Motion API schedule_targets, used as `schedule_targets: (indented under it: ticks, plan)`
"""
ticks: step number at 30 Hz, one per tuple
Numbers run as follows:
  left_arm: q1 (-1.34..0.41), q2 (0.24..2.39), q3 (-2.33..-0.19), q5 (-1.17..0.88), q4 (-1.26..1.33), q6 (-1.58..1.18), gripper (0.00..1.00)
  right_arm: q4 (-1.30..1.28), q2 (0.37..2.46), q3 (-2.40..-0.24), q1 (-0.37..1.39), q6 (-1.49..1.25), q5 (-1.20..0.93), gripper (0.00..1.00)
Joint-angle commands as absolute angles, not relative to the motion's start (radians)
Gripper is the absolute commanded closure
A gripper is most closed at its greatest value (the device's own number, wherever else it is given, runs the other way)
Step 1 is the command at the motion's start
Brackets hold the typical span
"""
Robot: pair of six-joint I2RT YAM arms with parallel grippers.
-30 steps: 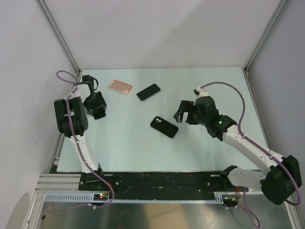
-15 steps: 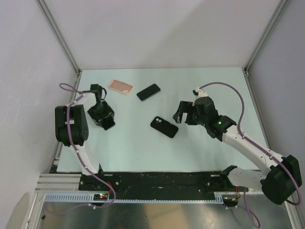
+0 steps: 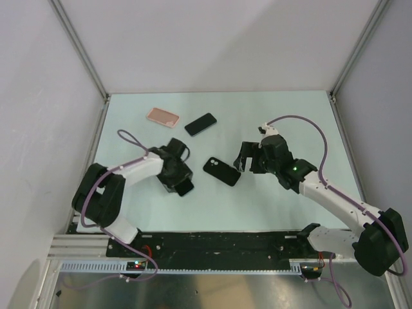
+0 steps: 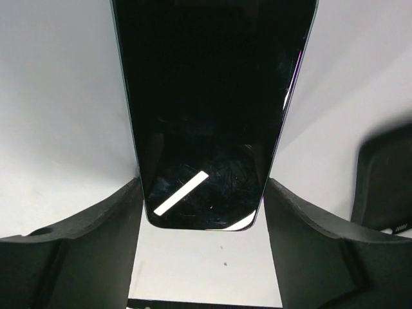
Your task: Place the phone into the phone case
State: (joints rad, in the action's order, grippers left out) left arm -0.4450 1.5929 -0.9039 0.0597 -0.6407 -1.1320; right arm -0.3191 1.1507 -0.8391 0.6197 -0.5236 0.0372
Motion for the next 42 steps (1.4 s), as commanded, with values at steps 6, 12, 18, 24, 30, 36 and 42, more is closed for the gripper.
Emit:
schedule_targets:
  ticks: [6, 12, 18, 24, 30, 36, 42]
  plan:
    - [-0.754, 1.526, -0.889, 0.129, -0.573, -1.468, 0.36, -0.292, 1.134, -0.804, 0.647, -0.538, 0.056, 0.00]
    - [-0.795, 1.557, -0.945, 0.104, -0.564, -1.407, 0.29, -0.257, 1.137, -0.767, 0.657, -0.551, 0.038, 0.00]
    - [-0.797, 1.546, -0.951, 0.113, -0.560, -1.353, 0.24, -0.199, 1.132, -0.716, 0.658, -0.577, -0.013, 0.00]
    - [-0.797, 1.547, -0.958, 0.100, -0.549, -1.332, 0.26, 0.060, 1.125, -0.569, 0.705, -0.669, -0.158, 0.00]
    - [-0.798, 1.559, -0.975, 0.065, -0.541, -1.310, 0.26, 0.383, 1.184, -0.431, 0.803, -0.745, -0.180, 0.04]
    - [-0.796, 1.557, -0.963, 0.044, -0.533, -1.301, 0.26, 0.649, 1.362, -0.405, 0.830, -0.795, -0.244, 0.10]
    - [-0.783, 1.539, -0.934, 0.033, -0.529, -1.281, 0.27, 0.776, 1.451, -0.400, 0.821, -0.802, -0.275, 0.26]
